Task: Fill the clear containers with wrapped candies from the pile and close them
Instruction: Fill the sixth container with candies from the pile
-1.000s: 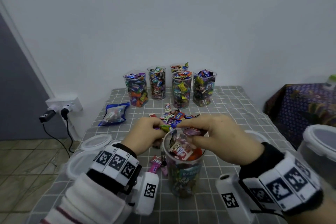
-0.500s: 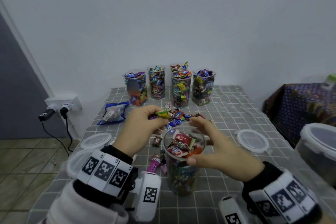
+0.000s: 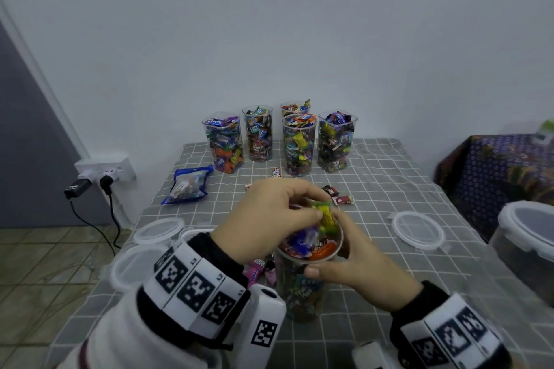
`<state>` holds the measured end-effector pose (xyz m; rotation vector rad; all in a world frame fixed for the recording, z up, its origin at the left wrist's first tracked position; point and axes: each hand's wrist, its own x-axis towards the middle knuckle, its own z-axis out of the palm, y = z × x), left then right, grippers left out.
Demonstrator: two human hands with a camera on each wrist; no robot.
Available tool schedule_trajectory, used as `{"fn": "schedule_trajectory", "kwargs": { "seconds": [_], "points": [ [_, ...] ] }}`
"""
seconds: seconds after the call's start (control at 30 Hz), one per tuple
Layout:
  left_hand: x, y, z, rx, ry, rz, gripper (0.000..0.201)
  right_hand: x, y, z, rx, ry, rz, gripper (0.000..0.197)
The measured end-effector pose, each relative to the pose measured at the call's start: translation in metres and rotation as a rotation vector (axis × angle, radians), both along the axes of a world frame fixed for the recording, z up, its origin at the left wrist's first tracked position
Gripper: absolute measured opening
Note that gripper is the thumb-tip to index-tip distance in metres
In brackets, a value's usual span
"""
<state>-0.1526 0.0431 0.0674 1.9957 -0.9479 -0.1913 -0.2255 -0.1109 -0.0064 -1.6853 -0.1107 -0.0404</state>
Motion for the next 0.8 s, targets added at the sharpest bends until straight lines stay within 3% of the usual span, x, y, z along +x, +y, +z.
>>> {"fn": "schedule_trajectory", "kwargs": {
  "seconds": [0.13,0.3,0.43,0.57,0.8],
  "points": [
    [0.002,0.003,0.006,0.005,-0.045,0.059,0.018,0.000,0.001,-0.002,-0.012,-0.004,-0.006,0.080],
    [0.000,0.001,0.006,0.393,-0.205,-0.055,0.015,0.001,0.003,-0.003,0.007,-0.019,-0.010,0.078],
    [-0.004,-0.005,0.004,0.495,-0.257,-0.141,0.018,0.000,0.003,-0.002,-0.023,-0.040,-0.021,0.079],
    [-0.004,-0.003,0.005,0.375,-0.166,-0.164,0.013,-0.001,0.003,-0.001,-0.029,-0.042,-0.017,0.078],
    [0.009,0.011,0.002,-0.039,-0.016,0.084,0.016,0.000,0.001,-0.001,-0.082,-0.011,-0.015,0.083]
  ]
}}
